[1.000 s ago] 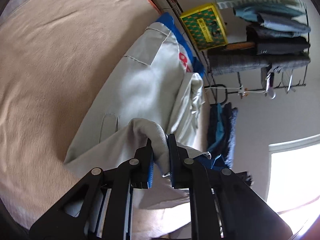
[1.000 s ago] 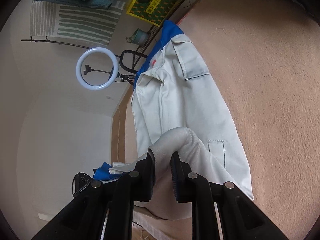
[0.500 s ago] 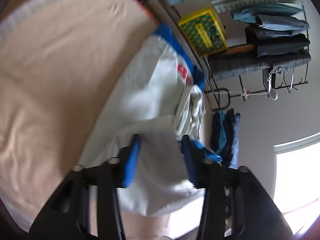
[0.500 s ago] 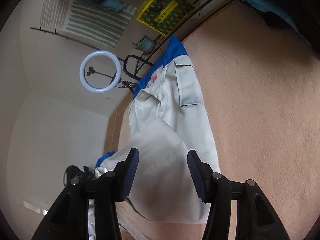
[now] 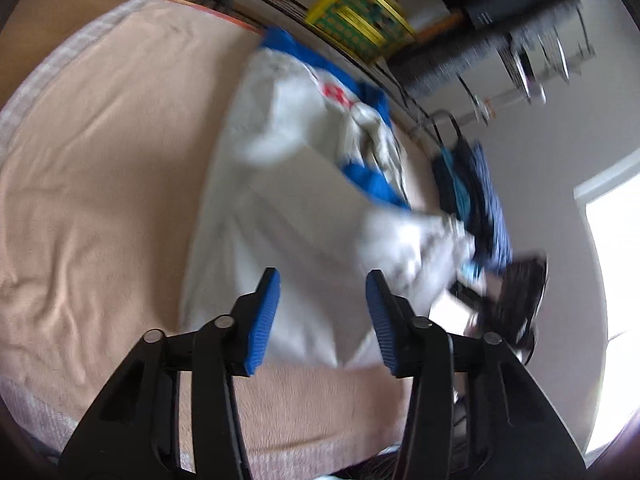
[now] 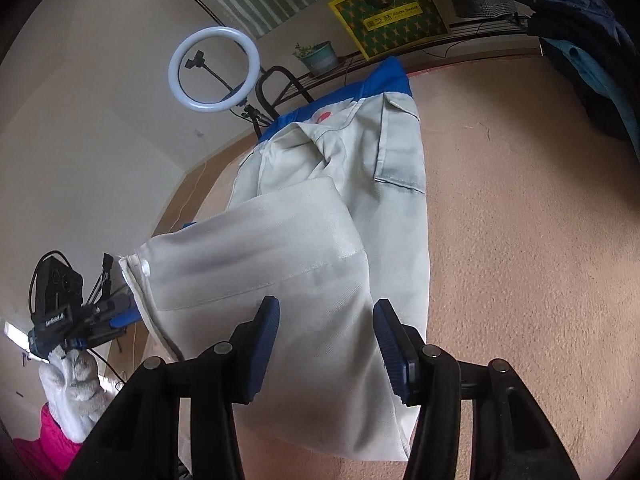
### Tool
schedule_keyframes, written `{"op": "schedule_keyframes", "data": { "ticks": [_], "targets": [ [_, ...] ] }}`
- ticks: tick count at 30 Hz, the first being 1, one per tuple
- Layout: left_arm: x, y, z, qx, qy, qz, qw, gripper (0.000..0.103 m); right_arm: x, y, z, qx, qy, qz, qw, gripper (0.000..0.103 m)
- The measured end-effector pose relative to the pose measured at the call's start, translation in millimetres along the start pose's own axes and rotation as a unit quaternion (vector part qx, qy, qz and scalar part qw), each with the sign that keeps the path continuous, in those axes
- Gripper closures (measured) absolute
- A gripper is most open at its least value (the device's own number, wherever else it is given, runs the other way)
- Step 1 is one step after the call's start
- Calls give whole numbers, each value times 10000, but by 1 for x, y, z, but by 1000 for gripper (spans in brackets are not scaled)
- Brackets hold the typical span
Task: Fold large clothes
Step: 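Open both tools to release the folded hem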
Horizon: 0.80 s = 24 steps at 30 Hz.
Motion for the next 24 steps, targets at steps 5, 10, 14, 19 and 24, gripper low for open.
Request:
{"op": "schedule_keyframes", "data": {
  "ticks": [5, 10, 14, 19, 24],
  "targets": [
    [-41, -2, 14, -184, -312, -76, 9993, 66, -9, 1, -2, 73, 170, -146, 9997, 94],
    [-83, -31, -2, -115, -1157, 192, 9930, 66, 5, -3, 18, -496, 278, -88, 9983, 101],
    [-89, -39, -6, -215, -1451, 307, 9887, 65, 8, -5, 21, -447, 287, -91, 9985, 89],
    [-60, -48, -11, -31, -1407, 677, 9877, 65, 24, -2, 9, -113, -11, -72, 9999, 71],
    [-45, -48, -15, 84, -1240, 773, 9892, 65, 20, 13, 2, 268, -25, -378, 9989, 65]
  ]
}}
Point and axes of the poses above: each gripper's, at about its wrist camera, not at the fingertips, and x roughly against the way its jaws point, z to its right, y to its underside, the point moved 6 cm from there along -x, roughly the way its jaws point, and after that the axes turned 7 degrees about x, right-handed, at the moved point
